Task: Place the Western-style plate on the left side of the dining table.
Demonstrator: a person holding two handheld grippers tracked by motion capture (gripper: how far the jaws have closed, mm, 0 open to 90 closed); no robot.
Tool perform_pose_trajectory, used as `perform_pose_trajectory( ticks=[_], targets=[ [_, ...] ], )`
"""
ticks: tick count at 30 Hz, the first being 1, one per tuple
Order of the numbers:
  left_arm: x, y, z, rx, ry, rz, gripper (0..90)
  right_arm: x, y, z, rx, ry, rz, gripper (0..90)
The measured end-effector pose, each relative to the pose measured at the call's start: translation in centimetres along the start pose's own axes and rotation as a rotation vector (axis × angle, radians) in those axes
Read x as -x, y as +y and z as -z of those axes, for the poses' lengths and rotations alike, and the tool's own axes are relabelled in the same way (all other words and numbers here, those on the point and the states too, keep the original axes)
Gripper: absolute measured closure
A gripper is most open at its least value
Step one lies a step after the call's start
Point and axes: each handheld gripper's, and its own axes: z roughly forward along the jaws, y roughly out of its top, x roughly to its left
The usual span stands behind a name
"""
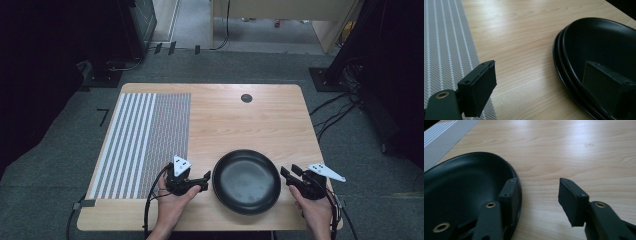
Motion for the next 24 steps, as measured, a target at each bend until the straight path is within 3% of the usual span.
perform_pose_trajectory(
  ticks=[10, 13, 17, 24],
  targets=[
    [1.1, -0.6, -0.8, -0.036, -0.046, 0.005, 16.3, -0.9, -0.4, -0.5, -0.044, 0.041, -0.044, 66.1],
    [1.3, -0.7, -0.9, -0.042, -0.064, 0.011, 27.4, -0.8, -0.4, -0.5, -0.054, 0.055, -0.097, 72.5],
    [1.5, -0.9, -1.1, -0.055, -0.096, 0.024, 38.4, -0.9, -0.4, -0.5, -0.077, 0.084, -0.116, 78.2],
    [1.9, -1.3, -1.6, -0.088, -0.155, 0.030, 46.6, -0.9, -0.6, -0.6, -0.077, 0.090, -0.133, 83.9]
  ],
)
